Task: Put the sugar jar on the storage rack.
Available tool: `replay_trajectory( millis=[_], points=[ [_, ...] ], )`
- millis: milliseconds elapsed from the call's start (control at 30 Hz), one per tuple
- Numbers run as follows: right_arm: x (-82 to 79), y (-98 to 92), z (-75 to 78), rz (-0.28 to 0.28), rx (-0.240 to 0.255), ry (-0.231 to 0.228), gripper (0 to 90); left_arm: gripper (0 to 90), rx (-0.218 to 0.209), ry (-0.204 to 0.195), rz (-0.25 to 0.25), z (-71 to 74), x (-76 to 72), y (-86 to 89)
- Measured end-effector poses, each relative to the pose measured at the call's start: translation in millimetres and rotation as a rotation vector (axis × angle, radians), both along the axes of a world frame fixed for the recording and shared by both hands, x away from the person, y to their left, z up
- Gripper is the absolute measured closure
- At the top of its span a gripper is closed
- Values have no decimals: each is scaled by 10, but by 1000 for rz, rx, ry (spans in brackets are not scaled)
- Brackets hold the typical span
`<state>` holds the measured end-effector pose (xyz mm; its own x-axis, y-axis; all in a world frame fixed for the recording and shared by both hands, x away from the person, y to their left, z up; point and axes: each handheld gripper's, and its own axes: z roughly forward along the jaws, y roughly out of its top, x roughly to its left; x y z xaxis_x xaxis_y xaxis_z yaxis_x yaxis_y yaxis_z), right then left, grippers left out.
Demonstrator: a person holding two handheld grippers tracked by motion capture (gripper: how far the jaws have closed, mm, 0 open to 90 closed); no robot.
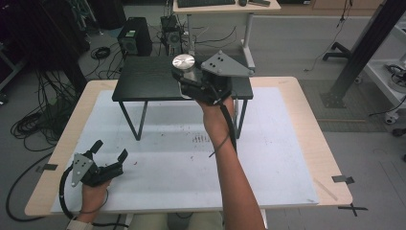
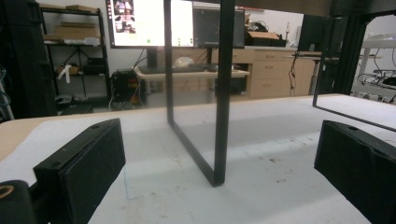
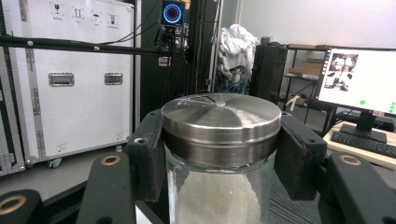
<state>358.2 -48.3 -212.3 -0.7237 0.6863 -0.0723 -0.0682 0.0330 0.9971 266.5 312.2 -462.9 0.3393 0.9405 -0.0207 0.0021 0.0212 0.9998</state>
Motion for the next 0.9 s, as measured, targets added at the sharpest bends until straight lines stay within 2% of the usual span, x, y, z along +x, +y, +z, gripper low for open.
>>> replay_trajectory(
  millis=[333, 900],
  points=[
    [194, 214, -12, 10, -11, -5, 427, 21, 0, -1, 0, -1, 0, 0],
    [595, 411, -105, -9, -3, 17, 427, 22, 2, -1, 1, 0, 1, 1]
  ],
)
